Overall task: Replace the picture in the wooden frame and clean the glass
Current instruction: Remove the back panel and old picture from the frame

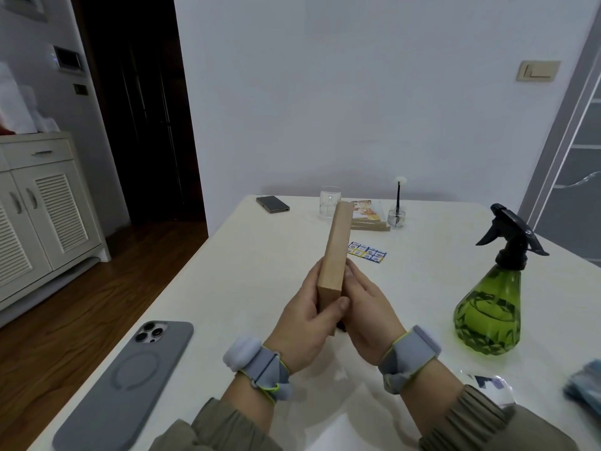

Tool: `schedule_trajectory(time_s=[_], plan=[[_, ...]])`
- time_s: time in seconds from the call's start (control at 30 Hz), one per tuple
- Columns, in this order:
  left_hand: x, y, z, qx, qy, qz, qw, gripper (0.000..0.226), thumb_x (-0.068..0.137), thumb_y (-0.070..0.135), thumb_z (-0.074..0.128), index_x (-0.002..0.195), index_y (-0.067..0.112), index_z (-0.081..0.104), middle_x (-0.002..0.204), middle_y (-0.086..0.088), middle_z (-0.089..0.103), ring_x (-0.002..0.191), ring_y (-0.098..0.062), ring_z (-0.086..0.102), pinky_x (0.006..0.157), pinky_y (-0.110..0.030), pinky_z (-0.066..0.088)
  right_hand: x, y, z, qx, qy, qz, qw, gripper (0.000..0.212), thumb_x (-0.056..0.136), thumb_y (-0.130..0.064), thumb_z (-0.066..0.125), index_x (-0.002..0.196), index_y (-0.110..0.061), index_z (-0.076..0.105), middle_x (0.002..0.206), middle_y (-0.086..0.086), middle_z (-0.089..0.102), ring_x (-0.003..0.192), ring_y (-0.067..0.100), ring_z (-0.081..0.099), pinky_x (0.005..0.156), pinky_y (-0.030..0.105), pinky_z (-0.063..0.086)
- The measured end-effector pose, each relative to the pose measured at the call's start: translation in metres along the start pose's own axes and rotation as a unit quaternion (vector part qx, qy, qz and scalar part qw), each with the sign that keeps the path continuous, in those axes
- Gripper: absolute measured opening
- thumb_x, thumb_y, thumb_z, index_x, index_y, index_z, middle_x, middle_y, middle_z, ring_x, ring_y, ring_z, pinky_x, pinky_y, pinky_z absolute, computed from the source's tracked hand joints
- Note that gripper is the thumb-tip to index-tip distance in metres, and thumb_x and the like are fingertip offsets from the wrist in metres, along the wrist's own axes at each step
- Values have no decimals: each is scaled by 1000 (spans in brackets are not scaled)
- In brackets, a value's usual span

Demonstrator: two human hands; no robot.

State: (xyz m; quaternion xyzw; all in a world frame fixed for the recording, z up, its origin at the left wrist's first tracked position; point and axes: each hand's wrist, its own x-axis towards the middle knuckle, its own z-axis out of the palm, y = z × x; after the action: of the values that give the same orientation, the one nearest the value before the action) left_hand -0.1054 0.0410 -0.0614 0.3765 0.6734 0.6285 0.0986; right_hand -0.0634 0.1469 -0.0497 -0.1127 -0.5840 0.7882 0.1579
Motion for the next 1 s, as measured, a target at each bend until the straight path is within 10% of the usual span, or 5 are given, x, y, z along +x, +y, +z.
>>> schedule_trajectory(time_s=[0.27, 0.7, 1.0], plan=[[-3, 4, 0, 146, 37, 43, 988, 51, 83, 23, 53, 122, 51, 34, 90, 25, 60, 77, 13, 59, 67, -8, 46, -1, -1, 1, 52, 0, 0, 999, 25, 100, -26, 39, 117, -18, 57, 87, -2, 69, 75, 7, 67, 67, 25, 48], [-2, 6, -1, 146, 74, 35, 986, 51, 93, 17, 55, 139, 24, 34, 103, 8, 62, 83, -10, 61, 67, -14, 48, -5, -5, 3, 53, 39, -2, 998, 31, 99, -28, 44, 123, -19, 60, 114, 9, 71, 90, 19, 68, 83, 36, 51], [-1, 10, 3, 58, 166, -21, 984, 39, 84, 14, 63, 115, 31, 48, 86, 22, 62, 74, 20, 59, 61, 1, 44, -8, 1, 3, -133, 61, -80, 986, 39, 93, -3, 47, 123, -25, 60, 105, 3, 73, 85, 15, 69, 63, 19, 51]])
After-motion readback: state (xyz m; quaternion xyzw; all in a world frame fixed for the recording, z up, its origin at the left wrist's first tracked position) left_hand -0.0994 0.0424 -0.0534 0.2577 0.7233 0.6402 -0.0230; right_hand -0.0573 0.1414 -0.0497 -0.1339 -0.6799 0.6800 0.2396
